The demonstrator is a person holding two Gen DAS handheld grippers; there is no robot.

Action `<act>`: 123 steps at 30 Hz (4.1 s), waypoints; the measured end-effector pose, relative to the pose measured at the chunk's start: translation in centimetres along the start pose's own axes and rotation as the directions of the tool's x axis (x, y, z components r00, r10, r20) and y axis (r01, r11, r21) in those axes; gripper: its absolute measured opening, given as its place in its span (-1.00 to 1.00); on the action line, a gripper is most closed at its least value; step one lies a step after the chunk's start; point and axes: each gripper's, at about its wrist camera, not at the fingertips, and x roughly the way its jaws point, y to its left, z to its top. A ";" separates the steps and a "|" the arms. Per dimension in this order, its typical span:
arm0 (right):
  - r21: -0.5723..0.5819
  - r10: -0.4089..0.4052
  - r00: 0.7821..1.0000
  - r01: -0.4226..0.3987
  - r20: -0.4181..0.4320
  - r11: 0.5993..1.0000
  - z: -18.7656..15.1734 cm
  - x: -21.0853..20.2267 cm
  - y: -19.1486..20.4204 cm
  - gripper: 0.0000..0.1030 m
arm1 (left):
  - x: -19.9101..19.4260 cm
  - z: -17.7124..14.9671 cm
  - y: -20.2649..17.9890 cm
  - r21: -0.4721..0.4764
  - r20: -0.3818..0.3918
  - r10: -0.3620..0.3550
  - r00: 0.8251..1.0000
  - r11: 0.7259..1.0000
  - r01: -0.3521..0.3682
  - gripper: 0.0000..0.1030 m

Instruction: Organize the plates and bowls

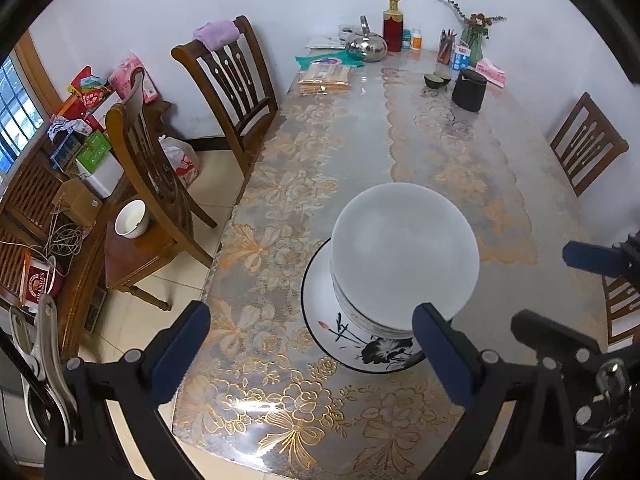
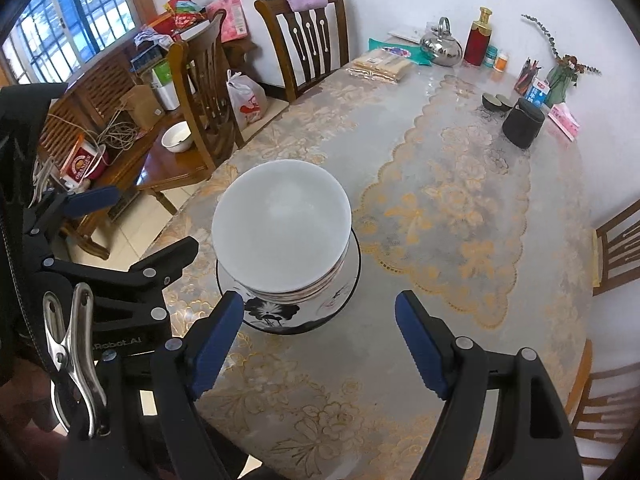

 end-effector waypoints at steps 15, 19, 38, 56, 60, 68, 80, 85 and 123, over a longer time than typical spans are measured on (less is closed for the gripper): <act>-0.007 0.030 0.999 -0.030 -0.017 1.000 0.0 0.4 0.0 0.55 | -0.2 -0.3 -0.6 0.015 0.000 -0.009 1.000 1.000 0.009 0.99; 0.000 0.042 0.999 -0.042 -0.019 0.999 -0.1 0.3 -0.2 0.55 | 0.0 -0.3 -0.6 0.022 -0.009 -0.012 1.000 1.000 0.012 0.99; -0.010 0.056 0.998 -0.057 -0.035 0.998 -0.1 0.4 0.1 0.55 | 0.3 -1.0 -0.5 0.020 -0.041 -0.002 0.999 1.000 0.003 0.99; -0.015 0.070 0.997 -0.071 -0.031 0.997 0.1 0.3 0.3 0.55 | 0.4 -1.2 -0.6 0.038 -0.053 -0.029 0.998 0.999 0.031 0.99; -0.012 0.074 0.997 -0.075 -0.037 0.997 0.0 0.4 0.3 0.55 | 0.5 -1.2 -0.6 0.034 -0.062 -0.030 0.998 0.999 0.032 0.99; -0.005 0.082 0.996 -0.083 -0.041 0.997 0.0 0.5 0.5 0.55 | 0.7 -1.5 -0.3 0.019 -0.077 -0.046 0.996 0.999 0.048 0.99; -0.001 0.094 0.995 -0.094 -0.041 0.996 0.0 0.6 0.3 0.55 | 1.1 -1.4 -0.2 0.028 -0.078 -0.057 0.995 0.998 0.060 0.99; -0.004 0.095 0.995 -0.095 -0.038 0.995 0.0 0.6 0.2 0.55 | 1.0 -1.3 -0.2 0.025 -0.075 -0.055 0.996 0.998 0.057 0.99; -0.001 0.103 0.994 -0.103 -0.032 0.995 0.3 -0.1 -0.8 0.55 | 0.4 -0.1 -1.7 0.048 -0.051 -0.044 0.998 0.998 0.047 0.99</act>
